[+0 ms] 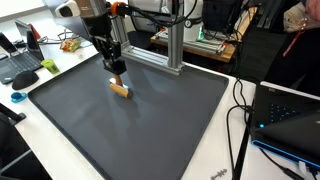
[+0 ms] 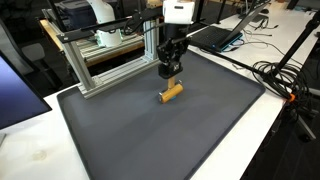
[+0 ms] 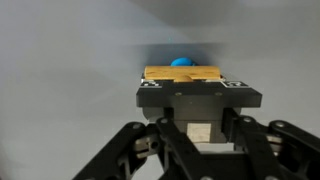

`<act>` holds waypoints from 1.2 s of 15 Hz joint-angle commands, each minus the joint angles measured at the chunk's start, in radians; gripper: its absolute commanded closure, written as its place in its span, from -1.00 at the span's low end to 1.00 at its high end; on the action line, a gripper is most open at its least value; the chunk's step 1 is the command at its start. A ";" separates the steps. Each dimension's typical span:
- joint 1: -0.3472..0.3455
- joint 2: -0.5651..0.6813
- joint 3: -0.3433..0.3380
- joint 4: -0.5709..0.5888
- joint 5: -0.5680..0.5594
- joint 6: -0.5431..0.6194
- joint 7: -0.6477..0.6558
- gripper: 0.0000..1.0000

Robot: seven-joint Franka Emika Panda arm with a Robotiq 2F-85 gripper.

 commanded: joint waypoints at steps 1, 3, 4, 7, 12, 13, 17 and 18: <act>-0.003 0.029 -0.003 -0.006 0.002 -0.066 -0.005 0.56; -0.003 0.030 -0.004 -0.004 0.001 -0.072 -0.004 0.56; -0.003 0.031 -0.004 -0.004 0.001 -0.073 -0.004 0.56; -0.002 0.030 -0.005 -0.004 -0.001 -0.077 -0.002 0.56; -0.002 0.030 -0.006 -0.003 -0.003 -0.095 -0.002 0.56; -0.003 0.029 -0.005 -0.004 -0.001 -0.093 -0.005 0.56; -0.010 0.019 0.008 -0.015 0.032 -0.017 -0.027 0.56; -0.008 0.019 0.008 -0.019 0.027 0.011 -0.022 0.56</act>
